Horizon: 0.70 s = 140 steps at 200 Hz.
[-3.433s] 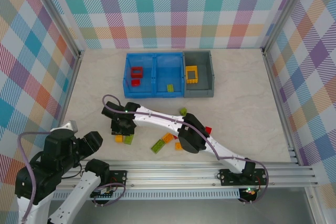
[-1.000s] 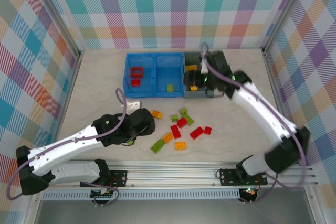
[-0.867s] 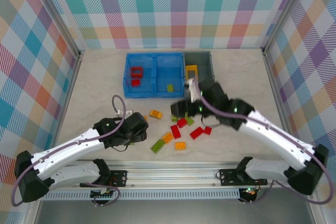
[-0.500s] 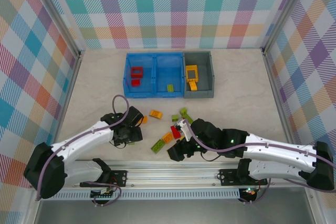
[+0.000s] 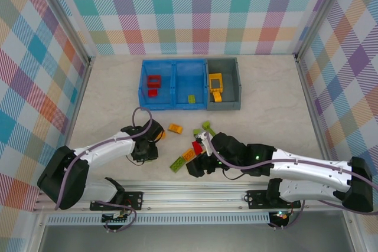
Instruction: Sort the legos into containers by color
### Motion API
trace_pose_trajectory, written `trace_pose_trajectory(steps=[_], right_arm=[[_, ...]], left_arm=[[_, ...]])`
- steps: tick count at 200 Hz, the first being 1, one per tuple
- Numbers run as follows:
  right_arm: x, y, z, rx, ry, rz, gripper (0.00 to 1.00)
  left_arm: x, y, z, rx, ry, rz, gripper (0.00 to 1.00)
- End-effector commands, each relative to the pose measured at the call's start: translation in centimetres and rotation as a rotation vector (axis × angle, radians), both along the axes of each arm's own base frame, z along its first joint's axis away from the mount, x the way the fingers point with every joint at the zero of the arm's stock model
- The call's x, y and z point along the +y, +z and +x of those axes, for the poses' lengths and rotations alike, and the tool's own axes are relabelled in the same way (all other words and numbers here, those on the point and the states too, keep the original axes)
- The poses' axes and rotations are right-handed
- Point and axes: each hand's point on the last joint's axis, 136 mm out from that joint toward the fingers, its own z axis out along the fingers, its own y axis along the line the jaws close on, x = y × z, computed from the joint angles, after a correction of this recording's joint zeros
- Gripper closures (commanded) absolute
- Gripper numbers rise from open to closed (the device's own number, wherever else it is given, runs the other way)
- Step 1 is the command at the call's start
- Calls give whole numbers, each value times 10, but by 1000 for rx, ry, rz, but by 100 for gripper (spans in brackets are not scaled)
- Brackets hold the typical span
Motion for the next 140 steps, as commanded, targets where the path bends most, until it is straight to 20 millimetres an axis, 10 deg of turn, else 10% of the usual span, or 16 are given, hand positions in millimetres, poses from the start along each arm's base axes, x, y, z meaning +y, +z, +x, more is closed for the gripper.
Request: trace_pose_trajectory(steps=[1,37,65,94,140], right_arm=[[-6,42,23,-110,-108,23,24],[-57,110,81,-322,-418,-22,24],[-83,135,120,-309,-581,-10,24],[-88,136,144,-243,-638,-6,24],[-86,121,159,-134,-666,16,24]], left_arm=[[-3,47,18,-105,-6,-14,73],[-51,145,62,-246,-84,-151,75],[-100,182,108,-300,-164,-191,75],[-137,192,162,-351,-212,-149,75],[-165,154,238,-368,-222,26,75]])
